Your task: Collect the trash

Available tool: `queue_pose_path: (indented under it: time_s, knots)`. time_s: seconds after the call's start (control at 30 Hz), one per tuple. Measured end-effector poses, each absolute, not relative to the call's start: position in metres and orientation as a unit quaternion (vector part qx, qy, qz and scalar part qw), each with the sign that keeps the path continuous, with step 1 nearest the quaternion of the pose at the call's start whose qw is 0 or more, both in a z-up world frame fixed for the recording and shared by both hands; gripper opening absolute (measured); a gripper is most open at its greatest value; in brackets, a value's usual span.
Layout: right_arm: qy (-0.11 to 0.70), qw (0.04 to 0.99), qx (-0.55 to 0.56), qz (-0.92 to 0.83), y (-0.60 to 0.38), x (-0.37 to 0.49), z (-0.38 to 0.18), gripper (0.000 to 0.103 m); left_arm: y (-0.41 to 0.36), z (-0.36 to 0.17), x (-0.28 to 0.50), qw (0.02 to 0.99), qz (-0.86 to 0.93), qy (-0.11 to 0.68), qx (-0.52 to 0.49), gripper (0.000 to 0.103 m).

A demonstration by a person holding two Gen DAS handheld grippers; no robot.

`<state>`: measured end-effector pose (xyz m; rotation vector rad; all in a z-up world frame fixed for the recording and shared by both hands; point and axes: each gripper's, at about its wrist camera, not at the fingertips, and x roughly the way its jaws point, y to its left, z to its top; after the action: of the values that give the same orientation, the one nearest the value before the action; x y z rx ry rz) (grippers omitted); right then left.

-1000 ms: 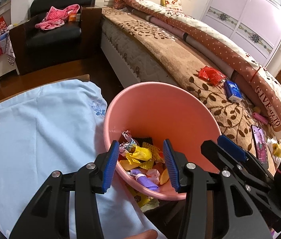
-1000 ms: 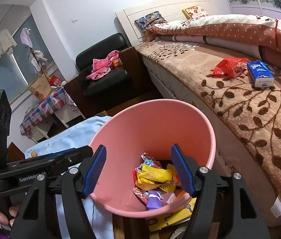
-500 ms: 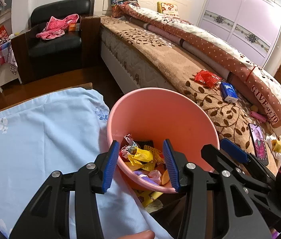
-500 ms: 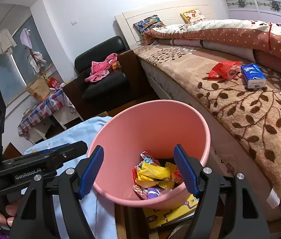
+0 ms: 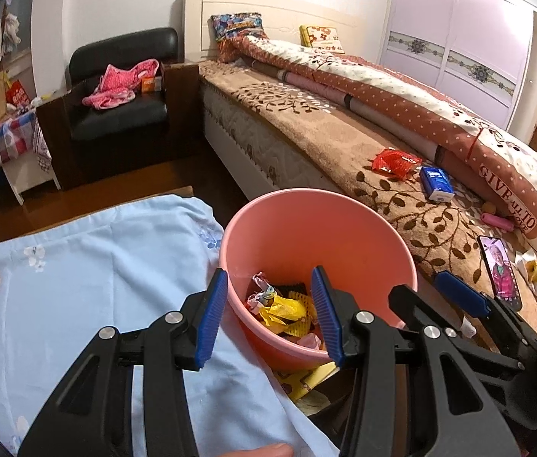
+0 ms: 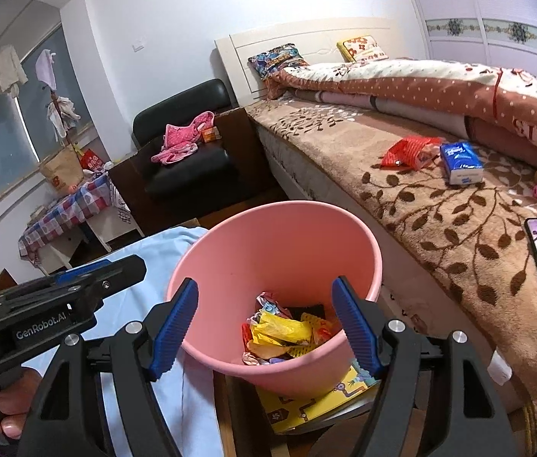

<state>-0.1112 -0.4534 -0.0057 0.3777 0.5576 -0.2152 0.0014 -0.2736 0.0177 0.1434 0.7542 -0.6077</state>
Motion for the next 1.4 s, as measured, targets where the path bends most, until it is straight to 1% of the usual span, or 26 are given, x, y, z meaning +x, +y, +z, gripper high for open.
queue_pose_path:
  time_s: [0.17,1.4]
  knots:
    - [0.270,0.939,0.182,-0.114,-0.448,-0.116,-0.004,0.072,-0.270,0.021,-0.006,0.889,-0.285,0.349,0.075,0.046]
    - [0.269,0.941,0.159,-0.131,-0.425,-0.121,0.007,0.072,-0.238,0.024,-0.015,0.892,-0.289,0.343,0.055,0.046]
